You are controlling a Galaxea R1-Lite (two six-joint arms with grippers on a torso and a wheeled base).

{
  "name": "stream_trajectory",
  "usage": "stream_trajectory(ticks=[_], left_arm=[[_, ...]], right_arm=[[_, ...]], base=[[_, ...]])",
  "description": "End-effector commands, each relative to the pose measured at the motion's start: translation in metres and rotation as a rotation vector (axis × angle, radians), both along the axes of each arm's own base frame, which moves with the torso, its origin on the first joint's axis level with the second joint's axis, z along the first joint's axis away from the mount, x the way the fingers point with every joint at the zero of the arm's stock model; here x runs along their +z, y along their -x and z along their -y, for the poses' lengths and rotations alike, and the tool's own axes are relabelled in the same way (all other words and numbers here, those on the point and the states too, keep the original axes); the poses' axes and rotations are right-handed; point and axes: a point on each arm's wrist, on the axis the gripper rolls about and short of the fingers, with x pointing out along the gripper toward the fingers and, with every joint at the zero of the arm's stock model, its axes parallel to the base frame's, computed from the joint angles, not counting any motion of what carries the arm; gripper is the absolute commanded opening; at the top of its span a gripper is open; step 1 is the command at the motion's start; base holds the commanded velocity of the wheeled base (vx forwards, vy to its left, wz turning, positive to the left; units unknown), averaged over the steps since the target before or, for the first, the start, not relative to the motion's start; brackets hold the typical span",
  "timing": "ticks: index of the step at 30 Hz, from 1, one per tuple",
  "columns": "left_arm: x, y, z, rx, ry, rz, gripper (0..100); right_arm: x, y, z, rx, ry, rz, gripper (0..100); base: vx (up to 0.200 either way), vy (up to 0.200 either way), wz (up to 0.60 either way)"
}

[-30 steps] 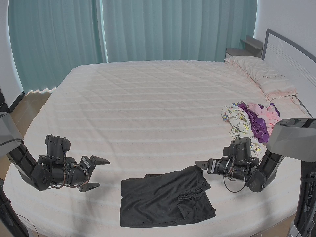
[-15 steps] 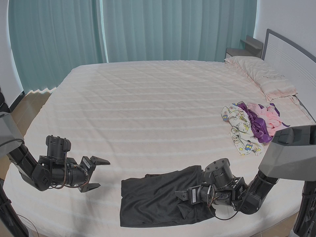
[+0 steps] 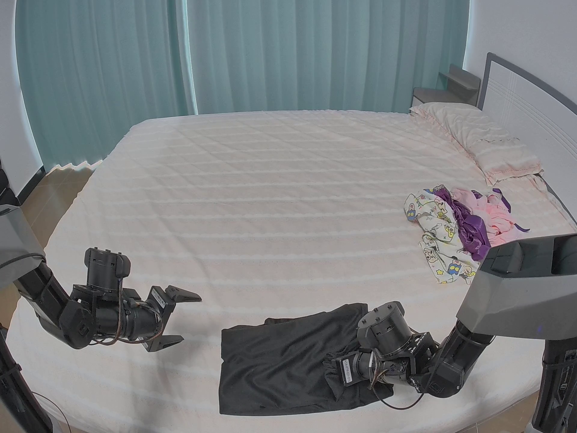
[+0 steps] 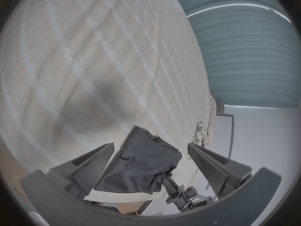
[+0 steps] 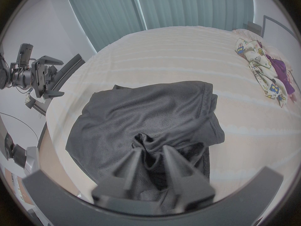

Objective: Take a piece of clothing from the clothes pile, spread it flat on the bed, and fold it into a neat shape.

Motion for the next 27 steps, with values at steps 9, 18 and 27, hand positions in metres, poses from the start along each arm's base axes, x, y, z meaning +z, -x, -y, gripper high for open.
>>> stream_trajectory(ticks=[9, 18, 27], left_arm=[[-0.001, 0.0, 0.0, 0.001, -0.001, -0.001, 100], [-0.001, 0.0, 0.0, 0.002, -0.001, -0.004, 100], [-0.001, 0.001, 0.0, 0.002, -0.003, -0.004, 100]], right_arm=[[0.023, 0.017, 0.027, -0.015, 0.031, -0.014, 0], [0.008, 0.045, 0.057, -0.028, 0.097, -0.136, 0], [-0.012, 0.037, 0.073, -0.078, 0.065, -0.11, 100]], base=[[0.0, 0.0, 0.0], [0.0, 0.0, 0.0], [0.0, 0.0, 0.0]])
